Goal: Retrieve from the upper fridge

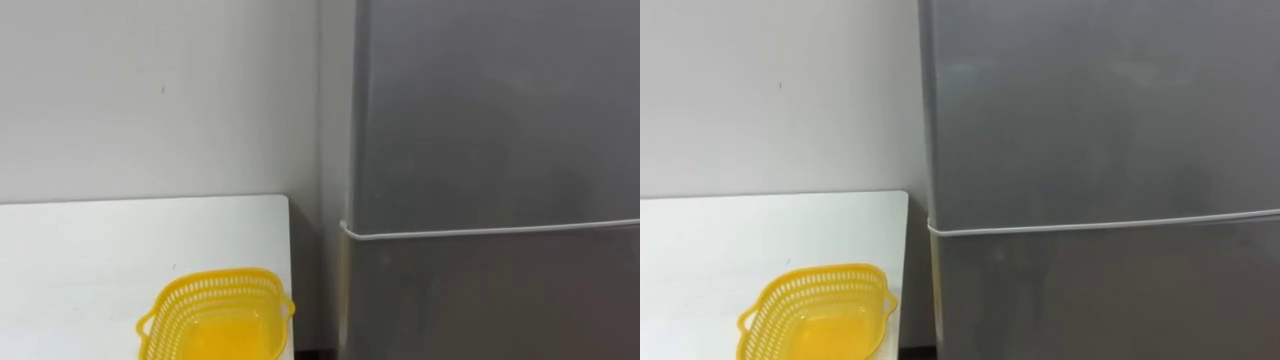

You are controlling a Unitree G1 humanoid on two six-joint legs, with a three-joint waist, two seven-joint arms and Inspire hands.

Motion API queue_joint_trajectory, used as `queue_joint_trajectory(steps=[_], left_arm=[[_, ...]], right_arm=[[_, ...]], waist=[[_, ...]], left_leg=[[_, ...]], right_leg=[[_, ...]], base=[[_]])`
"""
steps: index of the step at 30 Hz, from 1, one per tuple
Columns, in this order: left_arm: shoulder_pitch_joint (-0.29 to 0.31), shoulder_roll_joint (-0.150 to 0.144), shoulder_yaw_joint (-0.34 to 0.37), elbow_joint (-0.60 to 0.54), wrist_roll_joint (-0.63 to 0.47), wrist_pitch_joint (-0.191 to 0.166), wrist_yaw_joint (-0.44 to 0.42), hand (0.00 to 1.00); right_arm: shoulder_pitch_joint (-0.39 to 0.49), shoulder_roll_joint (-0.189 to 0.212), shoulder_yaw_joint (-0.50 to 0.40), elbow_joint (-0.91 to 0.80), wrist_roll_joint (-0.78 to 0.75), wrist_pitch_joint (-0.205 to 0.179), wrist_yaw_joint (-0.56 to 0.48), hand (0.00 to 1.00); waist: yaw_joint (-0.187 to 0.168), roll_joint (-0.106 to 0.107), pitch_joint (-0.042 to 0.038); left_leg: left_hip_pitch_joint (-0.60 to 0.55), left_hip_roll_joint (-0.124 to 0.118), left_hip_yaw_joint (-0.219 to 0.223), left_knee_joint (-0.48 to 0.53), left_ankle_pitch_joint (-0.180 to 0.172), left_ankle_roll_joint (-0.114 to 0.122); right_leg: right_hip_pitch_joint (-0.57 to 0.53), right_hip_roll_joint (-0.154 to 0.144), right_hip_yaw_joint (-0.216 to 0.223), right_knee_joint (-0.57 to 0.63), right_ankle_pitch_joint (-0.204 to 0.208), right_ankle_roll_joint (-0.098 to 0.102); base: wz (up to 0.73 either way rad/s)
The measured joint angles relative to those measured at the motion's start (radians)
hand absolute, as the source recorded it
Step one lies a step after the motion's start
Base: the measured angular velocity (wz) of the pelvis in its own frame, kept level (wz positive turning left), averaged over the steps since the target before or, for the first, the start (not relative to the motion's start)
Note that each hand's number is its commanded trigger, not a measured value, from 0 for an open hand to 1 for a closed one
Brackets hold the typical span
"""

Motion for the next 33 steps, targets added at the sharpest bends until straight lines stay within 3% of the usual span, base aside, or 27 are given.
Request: queue_joint_trajectory(steps=[4, 13, 16, 17, 21, 25, 28, 33], left_arm=[[0.010, 0.001, 0.023, 0.011, -0.101, 0.000, 0.026, 0.00], [0.040, 0.004, 0.104, 0.048, -0.501, 0.001, 0.179, 0.00], [0.043, 0.005, 0.186, 0.042, -0.662, -0.002, 0.246, 0.00], [0.041, 0.005, 0.250, 0.017, -0.746, -0.010, 0.274, 0.00], [0.021, 0.007, 0.362, -0.096, -1.031, -0.097, 0.400, 0.00], [0.005, 0.008, 0.393, -0.198, -1.210, -0.151, 0.509, 0.00], [-0.006, 0.008, 0.429, -0.262, -1.323, -0.216, 0.597, 0.00], [0.006, 0.008, 0.439, -0.421, -1.548, -0.345, 0.755, 0.00]], right_arm=[[0.000, 0.002, -0.011, 0.002, 0.004, 0.000, -0.003, 0.00], [0.003, 0.018, -0.023, 0.010, 0.024, 0.011, -0.023, 0.00], [0.002, 0.019, -0.027, 0.017, 0.024, 0.011, -0.023, 0.00], [0.002, 0.019, -0.042, 0.018, 0.028, 0.012, -0.023, 0.00], [0.003, 0.018, -0.058, 0.016, 0.040, 0.010, -0.040, 0.00], [0.013, 0.016, -0.059, -0.002, 0.044, 0.007, -0.055, 0.00], [0.028, 0.014, -0.069, -0.016, 0.040, -0.020, -0.076, 0.00], [0.054, 0.009, -0.067, -0.051, 0.035, -0.054, -0.087, 0.00]], waist=[[-0.003, -0.002, -0.0007], [-0.004, -0.006, 0.0000], [0.005, -0.008, 0.0011], [0.008, -0.008, 0.0012], [0.020, -0.009, 0.0003], [0.041, -0.004, -0.0029], [0.052, 0.005, -0.0083], [0.073, 0.009, -0.0089]], left_leg=[[0.000, 0.000, 0.000, 0.003, 0.000, 0.000], [0.003, -0.001, 0.000, 0.017, 0.000, 0.000], [0.002, 0.000, -0.001, 0.015, 0.000, 0.000], [0.002, 0.000, -0.004, 0.013, 0.000, 0.000], [0.004, 0.000, -0.005, 0.004, 0.000, 0.000], [0.002, 0.000, -0.005, 0.003, 0.000, 0.000], [-0.009, 0.000, -0.009, 0.006, 0.000, 0.000], [-0.014, -0.002, -0.011, 0.007, 0.000, 0.000]], right_leg=[[0.002, 0.000, 0.001, 0.001, 0.000, -0.001], [0.014, -0.003, -0.006, 0.001, 0.000, -0.001], [0.011, -0.003, -0.007, 0.001, -0.001, -0.001], [0.011, -0.003, -0.010, 0.001, 0.000, -0.001], [0.011, -0.003, -0.015, 0.006, 0.001, -0.003], [0.001, -0.003, -0.013, 0.016, 0.002, -0.003], [-0.011, -0.003, -0.012, 0.018, 0.002, -0.004], [-0.018, -0.004, -0.014, 0.020, 0.002, -0.004]], base=[[0.00], [0.03], [0.01], [0.05], [0.00], [-0.05], [0.00], [0.01]])
